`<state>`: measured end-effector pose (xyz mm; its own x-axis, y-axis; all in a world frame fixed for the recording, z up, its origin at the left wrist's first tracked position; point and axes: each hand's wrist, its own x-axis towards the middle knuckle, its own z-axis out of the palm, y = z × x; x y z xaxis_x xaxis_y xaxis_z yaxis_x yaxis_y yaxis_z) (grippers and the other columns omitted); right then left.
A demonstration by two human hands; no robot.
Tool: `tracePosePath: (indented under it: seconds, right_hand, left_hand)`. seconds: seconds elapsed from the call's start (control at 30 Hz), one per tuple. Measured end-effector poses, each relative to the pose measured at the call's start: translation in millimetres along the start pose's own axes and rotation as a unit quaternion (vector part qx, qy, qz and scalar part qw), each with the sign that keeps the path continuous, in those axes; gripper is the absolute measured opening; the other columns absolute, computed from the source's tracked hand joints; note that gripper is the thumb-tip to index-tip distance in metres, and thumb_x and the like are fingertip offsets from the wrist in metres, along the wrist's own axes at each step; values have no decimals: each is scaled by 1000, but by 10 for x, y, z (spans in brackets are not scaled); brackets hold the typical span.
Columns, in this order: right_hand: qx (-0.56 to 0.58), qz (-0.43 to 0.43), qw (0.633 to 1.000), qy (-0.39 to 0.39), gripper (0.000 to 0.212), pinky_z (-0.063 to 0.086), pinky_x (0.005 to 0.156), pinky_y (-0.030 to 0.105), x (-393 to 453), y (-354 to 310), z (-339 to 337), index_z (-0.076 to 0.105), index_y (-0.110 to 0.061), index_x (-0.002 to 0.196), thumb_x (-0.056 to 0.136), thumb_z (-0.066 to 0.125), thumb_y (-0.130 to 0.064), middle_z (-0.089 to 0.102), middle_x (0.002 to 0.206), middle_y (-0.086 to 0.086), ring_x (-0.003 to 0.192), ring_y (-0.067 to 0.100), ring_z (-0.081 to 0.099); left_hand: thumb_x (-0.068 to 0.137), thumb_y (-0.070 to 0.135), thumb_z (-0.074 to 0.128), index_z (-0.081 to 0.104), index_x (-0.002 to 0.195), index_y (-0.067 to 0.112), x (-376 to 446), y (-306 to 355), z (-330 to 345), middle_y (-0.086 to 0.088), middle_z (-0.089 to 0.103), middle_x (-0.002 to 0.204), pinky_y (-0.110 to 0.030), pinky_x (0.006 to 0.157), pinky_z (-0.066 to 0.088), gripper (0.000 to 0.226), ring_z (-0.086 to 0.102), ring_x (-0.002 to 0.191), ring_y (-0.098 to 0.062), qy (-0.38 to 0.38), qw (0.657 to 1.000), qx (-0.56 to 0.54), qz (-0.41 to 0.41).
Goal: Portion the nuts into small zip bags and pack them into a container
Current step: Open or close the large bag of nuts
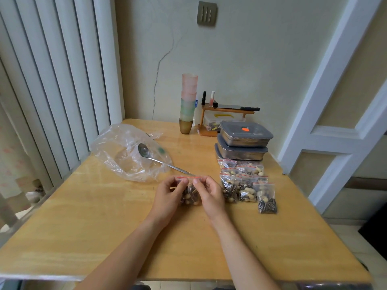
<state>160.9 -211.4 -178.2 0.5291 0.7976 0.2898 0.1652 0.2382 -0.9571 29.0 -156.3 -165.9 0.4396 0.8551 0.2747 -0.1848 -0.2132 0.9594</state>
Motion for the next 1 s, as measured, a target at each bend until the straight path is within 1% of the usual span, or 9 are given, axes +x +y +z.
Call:
tracePosePath:
  seconds: [0.07, 0.13, 0.27, 0.43, 0.57, 0.67, 0.73, 0.8, 1.0]
  right_hand:
    - [-1, -4, 1000, -3, 13, 49, 69, 32, -3, -3, -1, 70, -25, 80, 91, 69, -32, 71, 79, 0, 77, 12, 61]
    - [-1, -9, 1000, 1, 18, 47, 64, 29, -10, 11, -6, 68, -24, 78, 96, 69, -23, 67, 76, 0, 73, 10, 58]
    - [-6, -14, 1000, 3, 15, 45, 67, 30, 0, 34, -14, 66, -18, 81, 95, 68, -23, 67, 75, -4, 73, 8, 57]
    - [-2, -13, 1000, 9, 17, 49, 71, 31, 10, 44, -4, 68, -11, 86, 92, 68, -28, 73, 84, 9, 78, 12, 62]
    - [-6, -12, 1000, 14, 15, 50, 62, 25, 3, 42, -6, 68, -11, 85, 97, 69, -19, 69, 80, 15, 75, 11, 60]
    - [-13, -15, 1000, 12, 17, 46, 66, 31, 4, 45, 3, 65, -18, 82, 92, 69, -31, 65, 74, -2, 72, 9, 56]
    - [-15, -21, 1000, 10, 21, 44, 68, 35, 7, 43, 4, 64, -21, 82, 88, 68, -40, 65, 75, -1, 72, 11, 55]
    - [-16, -22, 1000, 7, 23, 44, 69, 37, 7, 33, 3, 63, -22, 82, 86, 67, -44, 65, 76, 2, 74, 13, 55]
    - [-31, -34, 999, -3, 18, 44, 70, 37, -10, 1, 12, 64, -24, 81, 87, 66, -41, 69, 80, 7, 75, 13, 57]
  left_hand:
    - [100, 20, 63, 76, 98, 13, 3, -6, -1, -5, 76, 91, -26, 76, 52, 15, 65, 83, -11, 5, 1000, -8, -2]
    - [100, 19, 63, 76, 96, 12, -1, -10, 9, -4, 76, 88, -24, 75, 52, 15, 66, 81, -10, 12, 1000, -9, -3]
    - [100, 18, 64, 76, 97, 12, 7, -18, 21, -3, 77, 90, -22, 75, 52, 13, 66, 81, -8, 16, 1000, 3, 2]
    - [99, 20, 64, 75, 99, 14, 11, -21, 21, -1, 77, 92, -25, 78, 54, 12, 67, 84, -9, 19, 1000, 13, -3]
    - [99, 23, 64, 76, 97, 17, 10, -20, 22, 0, 76, 87, -30, 75, 55, 13, 66, 81, -11, 29, 999, 16, -4]
    - [99, 23, 64, 75, 95, 18, 7, -21, 18, 3, 73, 82, -33, 73, 54, 12, 64, 77, -11, 28, 999, 22, -1]
    - [98, 23, 65, 75, 94, 18, 4, -20, 14, -2, 73, 84, -36, 73, 54, 11, 63, 77, -12, 19, 1000, 21, -1]
    - [97, 23, 66, 75, 95, 18, 0, -12, 14, -5, 73, 87, -31, 74, 54, 10, 63, 79, -11, 10, 1000, 22, 4]
    - [96, 20, 69, 78, 92, 19, 2, -2, 19, -2, 74, 81, -23, 72, 52, 10, 62, 77, -10, 8, 1000, 23, 9]
